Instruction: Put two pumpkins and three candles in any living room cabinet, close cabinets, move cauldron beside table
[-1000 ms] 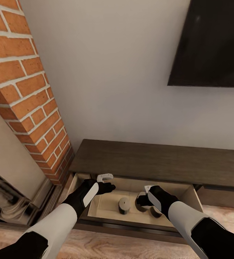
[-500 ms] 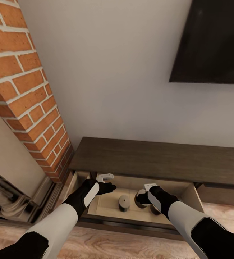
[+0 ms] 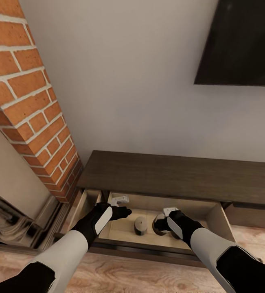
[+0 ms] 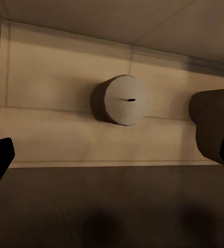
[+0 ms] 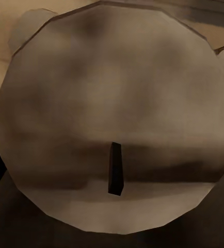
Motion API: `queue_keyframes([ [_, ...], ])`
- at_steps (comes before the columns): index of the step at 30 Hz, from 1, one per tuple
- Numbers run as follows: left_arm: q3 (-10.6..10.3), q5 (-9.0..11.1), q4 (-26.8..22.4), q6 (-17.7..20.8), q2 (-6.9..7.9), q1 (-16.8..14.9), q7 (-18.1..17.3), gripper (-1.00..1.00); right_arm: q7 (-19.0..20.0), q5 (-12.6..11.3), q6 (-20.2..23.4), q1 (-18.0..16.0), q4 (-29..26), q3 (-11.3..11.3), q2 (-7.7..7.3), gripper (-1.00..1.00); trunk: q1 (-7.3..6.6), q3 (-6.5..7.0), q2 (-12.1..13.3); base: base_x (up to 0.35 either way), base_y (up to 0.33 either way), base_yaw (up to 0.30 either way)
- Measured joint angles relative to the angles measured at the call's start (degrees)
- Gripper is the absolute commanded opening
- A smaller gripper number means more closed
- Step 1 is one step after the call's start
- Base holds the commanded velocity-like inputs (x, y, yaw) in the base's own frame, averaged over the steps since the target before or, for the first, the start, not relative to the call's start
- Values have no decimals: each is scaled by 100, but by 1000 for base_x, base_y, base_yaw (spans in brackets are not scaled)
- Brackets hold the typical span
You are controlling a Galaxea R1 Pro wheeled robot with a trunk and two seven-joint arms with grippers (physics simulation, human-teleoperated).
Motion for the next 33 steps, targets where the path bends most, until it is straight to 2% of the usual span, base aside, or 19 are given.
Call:
queue_keyframes([
  [20,0,0,-2,0,0,0,-1,100,0,-1,-6,0,0,8,0,-100,439,-363,-802,0,0,0],
  [27,0,1,-7,2,0,0,4,100,0,14,-1,-1,2,9,0,-100,439,-363,-804,22,0,0],
  [33,0,1,-6,1,0,0,9,100,0,20,1,-1,1,10,0,-100,438,-363,-804,236,0,0],
])
